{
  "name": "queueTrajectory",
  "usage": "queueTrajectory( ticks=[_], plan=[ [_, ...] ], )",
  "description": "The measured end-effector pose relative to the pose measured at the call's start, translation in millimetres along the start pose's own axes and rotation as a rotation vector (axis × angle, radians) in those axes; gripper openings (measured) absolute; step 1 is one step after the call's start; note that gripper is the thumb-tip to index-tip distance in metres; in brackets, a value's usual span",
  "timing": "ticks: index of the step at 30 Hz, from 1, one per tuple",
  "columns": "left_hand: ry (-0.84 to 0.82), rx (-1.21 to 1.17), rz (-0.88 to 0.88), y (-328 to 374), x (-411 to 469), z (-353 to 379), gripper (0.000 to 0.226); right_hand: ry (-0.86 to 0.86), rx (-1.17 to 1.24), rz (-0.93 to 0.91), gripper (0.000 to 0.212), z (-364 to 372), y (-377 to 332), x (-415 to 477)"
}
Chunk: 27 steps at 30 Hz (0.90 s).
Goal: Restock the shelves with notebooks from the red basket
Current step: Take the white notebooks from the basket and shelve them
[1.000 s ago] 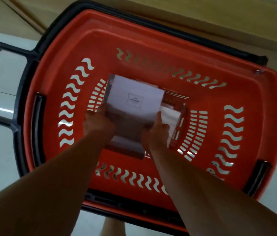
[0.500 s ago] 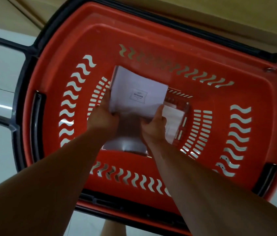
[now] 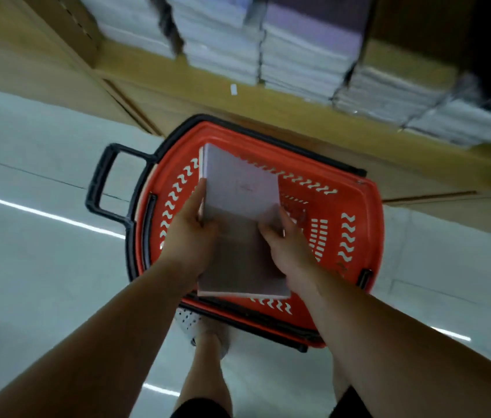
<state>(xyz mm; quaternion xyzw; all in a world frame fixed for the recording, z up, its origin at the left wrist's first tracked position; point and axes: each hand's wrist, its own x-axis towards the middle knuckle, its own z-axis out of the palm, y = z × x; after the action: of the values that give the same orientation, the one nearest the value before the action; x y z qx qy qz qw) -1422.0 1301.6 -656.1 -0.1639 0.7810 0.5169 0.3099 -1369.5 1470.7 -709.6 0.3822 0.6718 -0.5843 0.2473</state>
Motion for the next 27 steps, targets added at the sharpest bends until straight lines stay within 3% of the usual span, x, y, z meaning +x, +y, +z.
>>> queueTrajectory(
  ticks=[3, 13, 21, 27],
  plan=[
    [0.03, -0.081, 0.013, 62, -65, -23, 0.066, -0.026, 0.007, -0.016, 0.054, -15, -48, -69],
    [0.081, -0.307, 0.165, 240, -244, -67, 0.065, -0.223, 0.263, -0.02, 0.049, -95, -186, -266],
    [0.056, -0.299, 0.336, 331, -303, -51, 0.06, -0.074, 0.303, -0.405, 0.064, -186, -239, -326],
    [-0.071, -0.278, 0.397, 387, -292, 21, 0.064, 0.145, 0.409, -0.609, 0.061, -286, -250, -333]
  ],
)
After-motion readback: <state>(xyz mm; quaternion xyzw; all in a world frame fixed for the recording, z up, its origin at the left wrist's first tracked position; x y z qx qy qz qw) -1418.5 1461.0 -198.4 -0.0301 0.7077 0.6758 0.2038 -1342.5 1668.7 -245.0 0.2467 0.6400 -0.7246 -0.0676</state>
